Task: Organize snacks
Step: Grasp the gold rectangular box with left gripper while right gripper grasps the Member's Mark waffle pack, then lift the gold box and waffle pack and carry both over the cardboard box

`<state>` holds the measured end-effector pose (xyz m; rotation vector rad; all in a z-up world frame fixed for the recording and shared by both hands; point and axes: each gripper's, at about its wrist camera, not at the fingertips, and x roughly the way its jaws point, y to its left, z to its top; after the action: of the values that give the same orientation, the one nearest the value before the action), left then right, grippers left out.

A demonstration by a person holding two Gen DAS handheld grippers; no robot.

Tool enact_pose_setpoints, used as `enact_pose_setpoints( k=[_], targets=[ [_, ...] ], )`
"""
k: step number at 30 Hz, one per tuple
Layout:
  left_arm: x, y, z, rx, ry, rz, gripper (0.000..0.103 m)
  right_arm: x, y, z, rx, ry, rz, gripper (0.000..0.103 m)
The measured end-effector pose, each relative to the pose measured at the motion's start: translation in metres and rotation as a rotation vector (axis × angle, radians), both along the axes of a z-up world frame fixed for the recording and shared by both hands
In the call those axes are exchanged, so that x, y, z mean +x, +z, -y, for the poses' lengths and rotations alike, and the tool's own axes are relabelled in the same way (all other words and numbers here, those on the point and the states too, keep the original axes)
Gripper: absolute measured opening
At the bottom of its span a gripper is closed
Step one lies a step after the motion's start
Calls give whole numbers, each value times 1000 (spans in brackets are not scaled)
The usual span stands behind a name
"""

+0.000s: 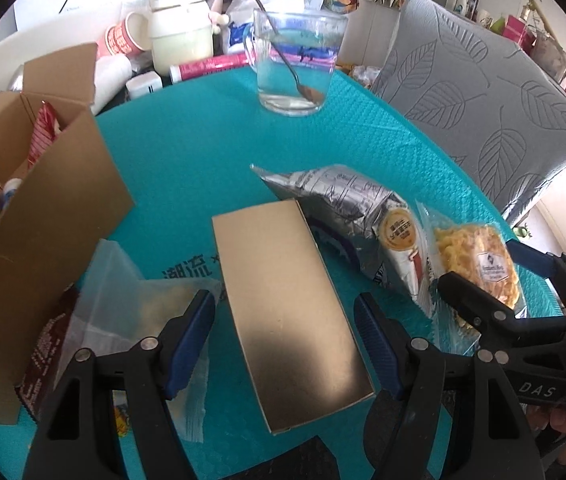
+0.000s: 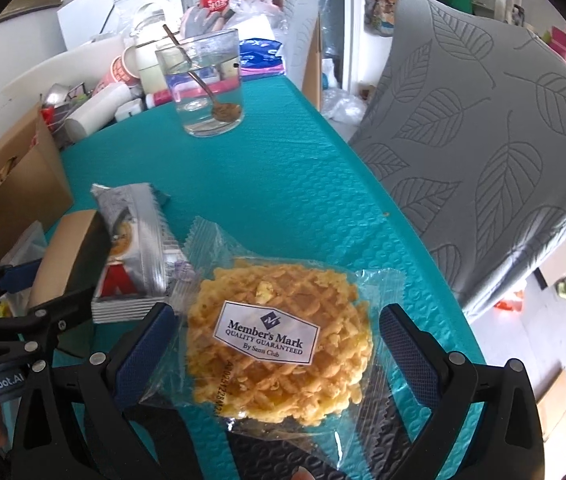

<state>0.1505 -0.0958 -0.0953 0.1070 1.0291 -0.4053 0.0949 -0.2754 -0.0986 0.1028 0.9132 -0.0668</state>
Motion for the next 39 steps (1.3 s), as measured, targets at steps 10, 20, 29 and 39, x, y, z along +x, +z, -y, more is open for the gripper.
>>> enact_pose_setpoints(
  k=[10,20,29,39],
  targets=[
    [-3,-2,2,15,3,39,68,4,-4,1,-6,-17,-8,103],
    [-8,-2,3,33,-19,43,43,0,-7,11,37,-28,-2,103],
    [-23,1,3,35,-33,39,43,-9,-4,7,29,48,-12,92],
    [-57,1,-6,35,-57,11,43,-47,-2,1,65,136,-18,88]
  ],
)
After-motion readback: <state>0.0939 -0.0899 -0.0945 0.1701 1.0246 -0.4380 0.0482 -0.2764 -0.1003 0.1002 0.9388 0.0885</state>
